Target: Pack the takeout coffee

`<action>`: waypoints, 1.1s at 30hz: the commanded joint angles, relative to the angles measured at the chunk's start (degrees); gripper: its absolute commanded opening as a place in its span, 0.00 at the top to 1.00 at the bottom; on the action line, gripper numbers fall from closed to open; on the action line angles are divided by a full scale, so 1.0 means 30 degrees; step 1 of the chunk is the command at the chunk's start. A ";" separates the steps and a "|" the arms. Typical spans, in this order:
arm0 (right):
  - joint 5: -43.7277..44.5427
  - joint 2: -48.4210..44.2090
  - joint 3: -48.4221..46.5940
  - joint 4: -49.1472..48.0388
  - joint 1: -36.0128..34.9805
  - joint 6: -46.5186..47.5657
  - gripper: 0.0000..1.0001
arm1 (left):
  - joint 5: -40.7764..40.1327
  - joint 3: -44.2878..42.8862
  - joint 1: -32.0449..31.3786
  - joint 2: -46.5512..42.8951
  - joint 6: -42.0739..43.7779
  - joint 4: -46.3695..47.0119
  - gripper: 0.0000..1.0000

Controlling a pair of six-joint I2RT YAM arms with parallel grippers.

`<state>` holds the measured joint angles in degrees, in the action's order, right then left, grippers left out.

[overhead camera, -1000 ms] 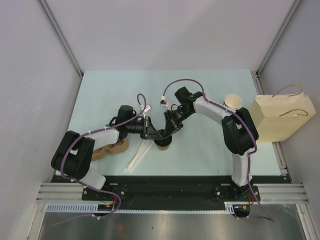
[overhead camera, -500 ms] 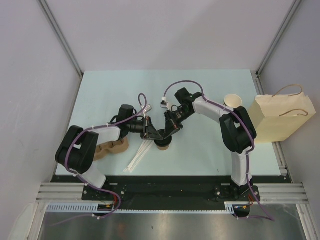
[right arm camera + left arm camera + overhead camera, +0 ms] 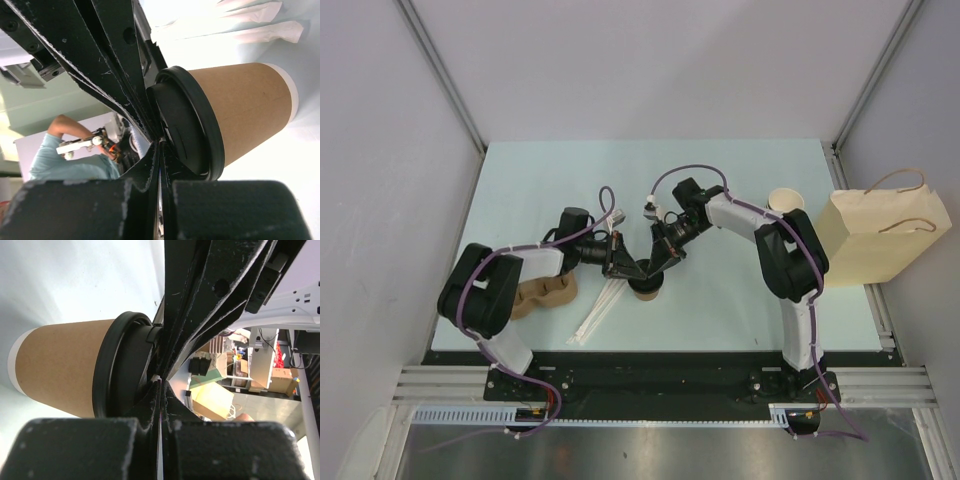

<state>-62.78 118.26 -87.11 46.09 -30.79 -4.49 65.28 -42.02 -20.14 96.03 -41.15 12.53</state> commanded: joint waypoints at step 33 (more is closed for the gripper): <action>0.2149 0.0485 -0.1401 0.1072 -0.0488 0.1438 1.00 | -0.2365 0.0090 -0.0200 0.0514 0.0416 0.0713 1.00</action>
<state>-64.93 120.49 -89.19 48.66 -30.68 -3.81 69.19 -44.18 -20.01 99.13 -43.09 11.90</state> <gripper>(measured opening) 0.007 0.004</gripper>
